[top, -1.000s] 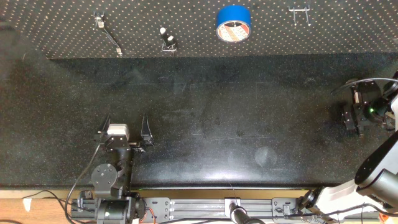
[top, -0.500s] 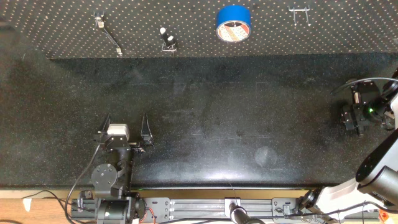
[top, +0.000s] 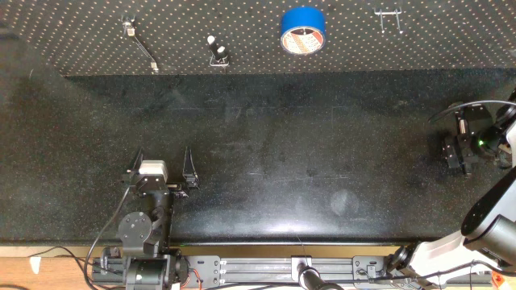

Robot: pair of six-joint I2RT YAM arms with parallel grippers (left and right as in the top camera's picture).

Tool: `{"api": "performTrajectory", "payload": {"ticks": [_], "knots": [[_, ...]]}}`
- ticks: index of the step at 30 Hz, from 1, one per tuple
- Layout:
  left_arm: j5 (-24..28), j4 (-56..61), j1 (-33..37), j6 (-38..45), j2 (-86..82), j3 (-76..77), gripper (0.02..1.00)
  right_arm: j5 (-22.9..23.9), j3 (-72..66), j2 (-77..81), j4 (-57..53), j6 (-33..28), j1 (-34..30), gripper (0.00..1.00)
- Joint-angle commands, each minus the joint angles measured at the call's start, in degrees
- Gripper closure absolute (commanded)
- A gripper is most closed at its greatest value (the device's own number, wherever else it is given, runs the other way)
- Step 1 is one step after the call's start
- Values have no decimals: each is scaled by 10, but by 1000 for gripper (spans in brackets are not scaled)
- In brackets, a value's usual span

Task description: Place Tools Onto Pegboard

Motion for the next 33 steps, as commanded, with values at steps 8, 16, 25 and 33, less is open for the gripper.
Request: {"api": "performTrajectory", "payload": {"ticks": [8,16,25,33], "knots": [[10,-4,3,5,-5,-1,20,-7,-6,5,7,-10,-1,178],[10,-5,3,5,-5,-1,23,-7,-6,5,7,-10,-1,321],[10,-5,3,5,-5,-1,23,-7,-6,5,9,-10,-1,424],[10,-4,3,5,-5,-1,23,-7,-7,5,14,-10,-2,421]]}}
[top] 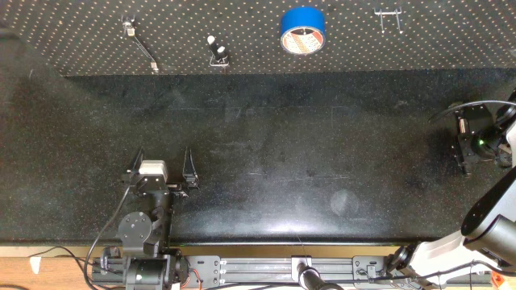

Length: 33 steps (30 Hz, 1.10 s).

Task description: Place Tools Onto Pegboard

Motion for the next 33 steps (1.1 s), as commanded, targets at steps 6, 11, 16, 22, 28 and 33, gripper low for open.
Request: {"api": "performTrajectory", "payload": {"ticks": [6,11,16,22,28,33], "knots": [[10,-5,3,5,-5,-1,23,-7,-6,5,5,-4,-2,516],[10,-4,3,5,-5,-1,23,-7,-6,5,1,-4,-2,588],[10,-5,3,5,-5,-1,23,-7,-6,5,1,-2,-2,654],[10,-5,3,5,-5,-1,23,-7,-6,5,1,-2,-2,750],[10,-4,3,5,-5,-1,23,-7,-6,5,1,-2,-2,816],[10,-4,3,5,-5,-1,23,-7,-6,5,1,-2,-2,814]]}}
